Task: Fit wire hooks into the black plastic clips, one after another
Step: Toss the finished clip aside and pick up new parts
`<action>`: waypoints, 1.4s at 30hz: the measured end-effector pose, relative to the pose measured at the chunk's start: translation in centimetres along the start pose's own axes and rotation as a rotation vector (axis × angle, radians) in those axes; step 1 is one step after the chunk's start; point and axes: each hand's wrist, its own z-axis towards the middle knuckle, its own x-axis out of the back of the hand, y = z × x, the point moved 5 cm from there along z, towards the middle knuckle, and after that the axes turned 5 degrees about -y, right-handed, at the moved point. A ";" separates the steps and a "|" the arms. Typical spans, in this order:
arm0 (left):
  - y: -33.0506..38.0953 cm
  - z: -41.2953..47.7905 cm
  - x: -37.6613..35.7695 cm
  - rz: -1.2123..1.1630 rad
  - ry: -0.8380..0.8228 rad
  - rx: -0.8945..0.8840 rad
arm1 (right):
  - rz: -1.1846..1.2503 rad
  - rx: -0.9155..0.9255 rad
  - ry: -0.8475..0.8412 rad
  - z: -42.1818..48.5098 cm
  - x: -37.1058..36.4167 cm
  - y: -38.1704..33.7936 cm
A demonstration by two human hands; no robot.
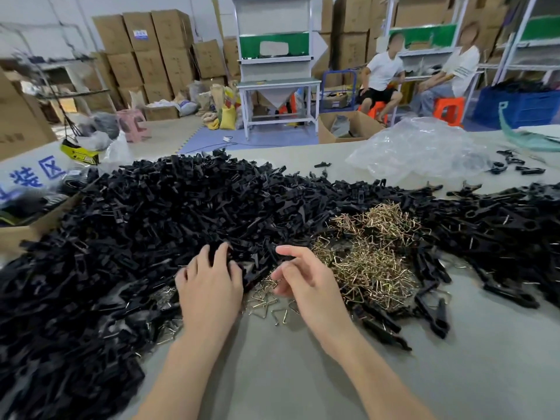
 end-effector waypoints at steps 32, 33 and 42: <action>-0.6 2.6 3.2 -0.719 -0.095 -0.106 | 0.052 0.011 0.000 0.6 0.2 0.9; -0.5 2.5 3.1 -0.721 -0.123 -0.110 | 0.050 0.013 -0.003 0.6 0.2 1.0; -0.9 2.8 3.3 -0.710 -0.127 -0.052 | 0.057 0.008 -0.018 0.5 0.1 1.0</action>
